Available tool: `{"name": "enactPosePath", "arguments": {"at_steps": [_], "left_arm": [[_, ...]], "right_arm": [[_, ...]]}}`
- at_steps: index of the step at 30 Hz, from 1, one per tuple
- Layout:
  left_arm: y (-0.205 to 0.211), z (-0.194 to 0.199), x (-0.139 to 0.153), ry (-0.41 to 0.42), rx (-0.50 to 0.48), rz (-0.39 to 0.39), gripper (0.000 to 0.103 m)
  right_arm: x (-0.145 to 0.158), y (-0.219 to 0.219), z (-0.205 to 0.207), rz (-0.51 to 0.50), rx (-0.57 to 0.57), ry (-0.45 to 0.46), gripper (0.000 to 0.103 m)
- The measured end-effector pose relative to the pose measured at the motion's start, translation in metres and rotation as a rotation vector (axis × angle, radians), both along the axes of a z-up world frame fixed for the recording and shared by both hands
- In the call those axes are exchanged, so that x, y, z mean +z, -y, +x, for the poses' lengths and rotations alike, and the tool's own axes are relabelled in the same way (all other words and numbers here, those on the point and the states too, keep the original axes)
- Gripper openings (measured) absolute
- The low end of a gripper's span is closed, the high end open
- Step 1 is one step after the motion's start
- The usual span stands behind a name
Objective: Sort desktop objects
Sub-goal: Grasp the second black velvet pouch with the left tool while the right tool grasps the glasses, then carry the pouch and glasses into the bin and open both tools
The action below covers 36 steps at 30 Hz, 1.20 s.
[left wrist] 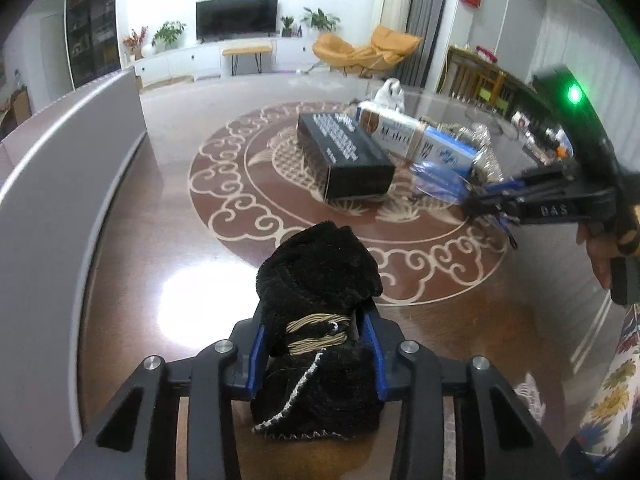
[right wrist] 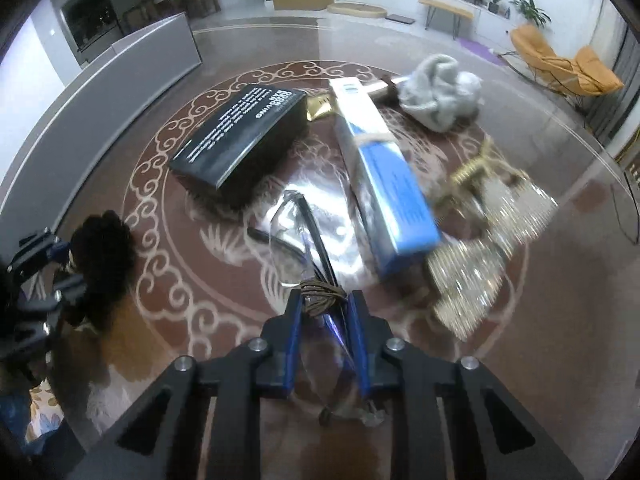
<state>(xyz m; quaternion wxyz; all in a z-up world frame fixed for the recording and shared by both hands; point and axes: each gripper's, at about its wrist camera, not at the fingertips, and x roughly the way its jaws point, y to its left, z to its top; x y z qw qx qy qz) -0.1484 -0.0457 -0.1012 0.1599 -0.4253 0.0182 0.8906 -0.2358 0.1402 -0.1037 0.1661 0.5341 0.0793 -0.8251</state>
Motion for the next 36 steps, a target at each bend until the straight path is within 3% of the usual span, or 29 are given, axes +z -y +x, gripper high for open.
{"name": "enactPosePath", "arguments": {"at_steps": [7,11,14,20,25,29,30,31,32,33,34,35,36], "left_arm": [[0.010,0.034,0.030,-0.069,0.011,0.058,0.040],[0.032,0.053,0.061,-0.103,0.031,0.127,0.040],[0.068,0.068,0.093,-0.141,0.077,0.161,0.040],[0.164,0.088,0.131,-0.173,0.246,0.101,0.040],[0.253,0.088,0.113,-0.095,0.449,0.075,0.040],[0.296,0.079,0.085,0.005,0.554,0.068,0.042],[0.301,0.075,0.080,0.032,0.573,0.055,0.046],[0.304,0.072,0.075,0.061,0.588,0.036,0.056],[0.306,0.069,0.071,0.084,0.601,0.013,0.062],[0.307,0.066,0.068,0.095,0.608,-0.005,0.074],[0.307,0.066,0.067,0.091,0.607,-0.004,0.075],[0.307,0.067,0.068,0.082,0.601,0.004,0.076],[0.306,0.068,0.069,0.077,0.601,0.002,0.081]], "right_arm": [[0.049,-0.019,0.046,-0.079,-0.014,-0.034,0.023],[0.079,0.003,0.058,-0.100,0.019,-0.058,0.023],[0.109,0.046,0.055,-0.134,0.076,-0.082,0.023],[0.156,0.177,0.037,-0.221,0.258,-0.124,0.023],[0.170,0.305,0.028,-0.285,0.401,-0.139,0.023],[0.150,0.379,0.028,-0.242,0.464,-0.146,0.023],[0.141,0.392,0.025,-0.241,0.470,-0.129,0.023],[0.132,0.399,0.023,-0.237,0.473,-0.117,0.024],[0.124,0.405,0.022,-0.232,0.470,-0.111,0.025],[0.114,0.411,0.018,-0.223,0.463,-0.100,0.035],[0.105,0.416,0.016,-0.215,0.457,-0.081,0.044],[0.098,0.417,0.013,-0.216,0.453,-0.066,0.061],[0.095,0.415,0.014,-0.221,0.449,-0.062,0.069]]}}
